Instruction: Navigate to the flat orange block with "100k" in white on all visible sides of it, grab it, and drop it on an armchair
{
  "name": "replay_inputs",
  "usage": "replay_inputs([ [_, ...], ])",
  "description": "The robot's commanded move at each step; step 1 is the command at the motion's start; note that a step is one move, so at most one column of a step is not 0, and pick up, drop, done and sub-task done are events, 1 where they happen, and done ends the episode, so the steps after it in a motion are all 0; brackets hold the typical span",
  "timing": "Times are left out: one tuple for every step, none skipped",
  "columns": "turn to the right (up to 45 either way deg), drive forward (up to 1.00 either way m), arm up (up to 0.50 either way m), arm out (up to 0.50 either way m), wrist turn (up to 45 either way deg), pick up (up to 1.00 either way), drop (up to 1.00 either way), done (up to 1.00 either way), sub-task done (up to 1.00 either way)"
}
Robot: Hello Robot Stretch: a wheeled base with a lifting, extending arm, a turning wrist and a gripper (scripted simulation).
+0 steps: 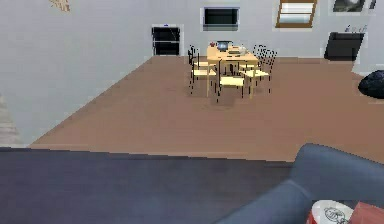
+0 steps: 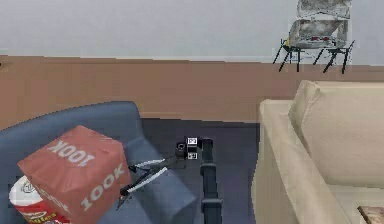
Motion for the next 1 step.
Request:
replay_inputs([
  [0.0,0.00,-0.32,0.00,0.0,0.00,0.00,0.00,0.00],
])
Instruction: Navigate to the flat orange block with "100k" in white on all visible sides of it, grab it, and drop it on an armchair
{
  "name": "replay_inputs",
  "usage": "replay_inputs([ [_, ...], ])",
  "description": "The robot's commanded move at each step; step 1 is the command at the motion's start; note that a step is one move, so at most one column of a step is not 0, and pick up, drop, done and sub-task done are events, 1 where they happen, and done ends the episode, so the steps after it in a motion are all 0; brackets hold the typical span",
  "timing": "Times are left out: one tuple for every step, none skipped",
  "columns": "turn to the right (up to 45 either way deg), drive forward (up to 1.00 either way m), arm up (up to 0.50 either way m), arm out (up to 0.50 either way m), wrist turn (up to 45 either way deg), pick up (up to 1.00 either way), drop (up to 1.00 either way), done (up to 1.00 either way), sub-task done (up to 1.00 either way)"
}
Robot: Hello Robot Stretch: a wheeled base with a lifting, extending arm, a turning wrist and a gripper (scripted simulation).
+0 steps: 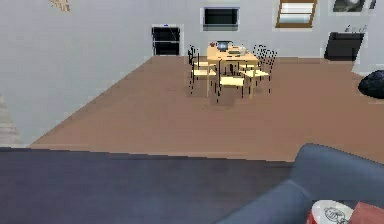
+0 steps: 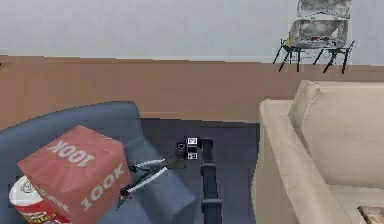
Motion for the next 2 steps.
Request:
replay_inputs([
  [0.0,0.00,0.00,0.00,0.0,0.00,1.00,0.00,0.00],
  [0.0,0.00,0.10,0.00,0.0,0.00,0.00,0.00,0.00],
])
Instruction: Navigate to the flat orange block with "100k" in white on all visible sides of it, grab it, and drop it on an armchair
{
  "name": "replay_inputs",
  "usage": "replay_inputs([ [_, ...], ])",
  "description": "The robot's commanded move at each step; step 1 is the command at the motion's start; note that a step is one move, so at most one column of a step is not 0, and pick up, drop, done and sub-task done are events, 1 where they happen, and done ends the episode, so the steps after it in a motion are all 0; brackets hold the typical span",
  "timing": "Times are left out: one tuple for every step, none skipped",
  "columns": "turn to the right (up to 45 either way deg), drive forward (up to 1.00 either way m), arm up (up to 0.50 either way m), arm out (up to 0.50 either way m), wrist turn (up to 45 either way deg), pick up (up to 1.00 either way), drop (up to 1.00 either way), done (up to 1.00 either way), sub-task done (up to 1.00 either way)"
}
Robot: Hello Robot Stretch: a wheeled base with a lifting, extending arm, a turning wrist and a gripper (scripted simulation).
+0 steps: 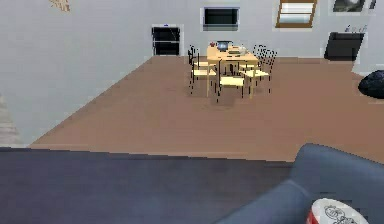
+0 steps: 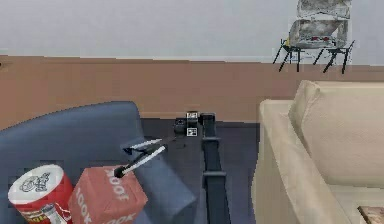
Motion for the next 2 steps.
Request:
replay_inputs([
  [0.0,0.00,0.00,-0.08,0.0,0.00,0.00,0.00,0.00],
  [0.0,0.00,0.00,0.00,0.0,0.00,0.00,1.00,0.00],
])
